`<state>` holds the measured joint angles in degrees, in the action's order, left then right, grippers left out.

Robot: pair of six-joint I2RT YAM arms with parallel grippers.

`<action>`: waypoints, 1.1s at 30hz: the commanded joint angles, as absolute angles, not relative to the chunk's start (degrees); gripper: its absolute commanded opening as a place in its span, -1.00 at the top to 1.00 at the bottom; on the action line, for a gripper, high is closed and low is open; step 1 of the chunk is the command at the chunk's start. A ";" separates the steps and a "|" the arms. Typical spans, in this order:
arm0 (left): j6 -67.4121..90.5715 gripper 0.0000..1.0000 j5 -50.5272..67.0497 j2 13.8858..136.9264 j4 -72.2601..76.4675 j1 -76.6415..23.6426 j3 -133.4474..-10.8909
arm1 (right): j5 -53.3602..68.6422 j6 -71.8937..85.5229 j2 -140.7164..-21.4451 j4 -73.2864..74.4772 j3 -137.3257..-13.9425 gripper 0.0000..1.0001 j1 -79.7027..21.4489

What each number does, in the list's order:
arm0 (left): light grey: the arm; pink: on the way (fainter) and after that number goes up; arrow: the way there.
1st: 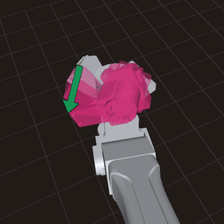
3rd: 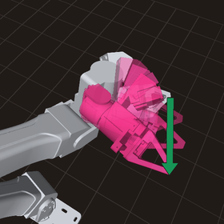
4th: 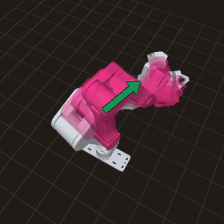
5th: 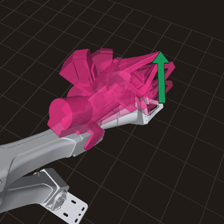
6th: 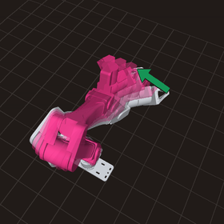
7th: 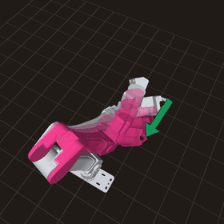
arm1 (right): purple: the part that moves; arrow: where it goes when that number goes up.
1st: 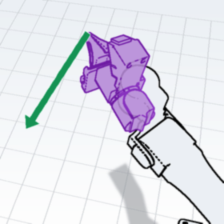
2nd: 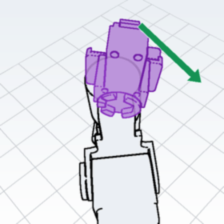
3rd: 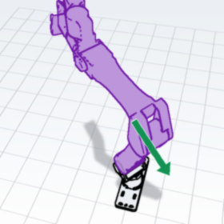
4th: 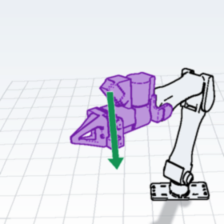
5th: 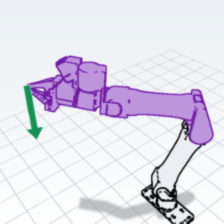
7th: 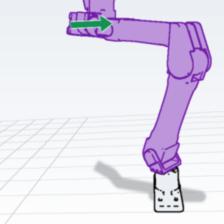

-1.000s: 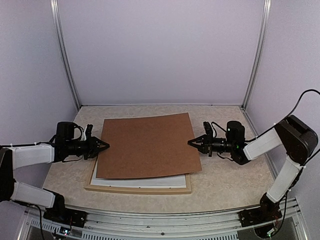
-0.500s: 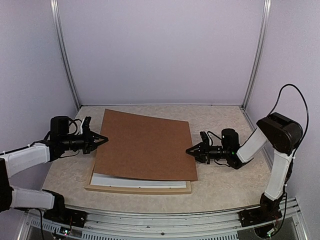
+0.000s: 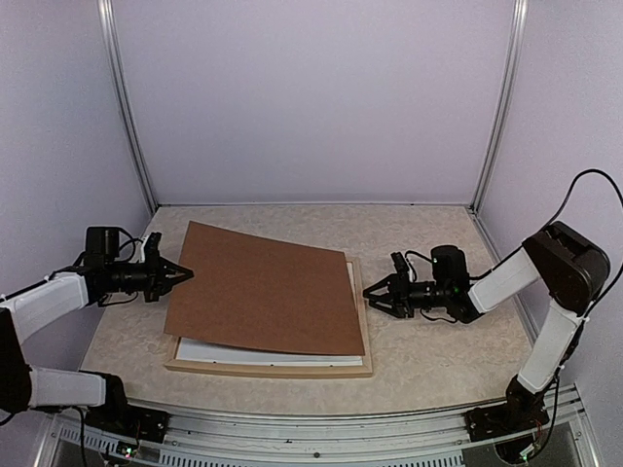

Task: Put the photo into the frame
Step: Pass from the right arm to the left, then place the backboard with the photo.

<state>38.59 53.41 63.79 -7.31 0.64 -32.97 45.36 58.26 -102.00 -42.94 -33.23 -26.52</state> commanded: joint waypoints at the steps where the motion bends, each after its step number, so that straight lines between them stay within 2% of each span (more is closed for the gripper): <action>1: 30.03 1.00 52.82 63.51 -14.52 4.05 -37.15 | 41.20 52.00 -98.09 -33.02 -34.63 -0.01 -26.81; 7: 25.76 1.00 51.75 66.82 -19.59 4.73 -40.50 | 38.41 48.66 -96.67 -27.07 -35.74 -0.01 -26.78; 16: 25.83 1.00 51.62 68.65 -19.59 4.73 -40.96 | 37.20 45.95 -98.33 -23.28 -36.93 0.00 -26.89; 33: 44.94 1.00 62.95 65.30 2.45 4.75 -33.18 | 36.72 45.79 -99.38 -22.98 -37.43 0.05 -27.77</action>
<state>40.86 59.00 67.00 -6.28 4.47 -33.95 37.17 46.33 -98.48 -23.35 -36.64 -27.00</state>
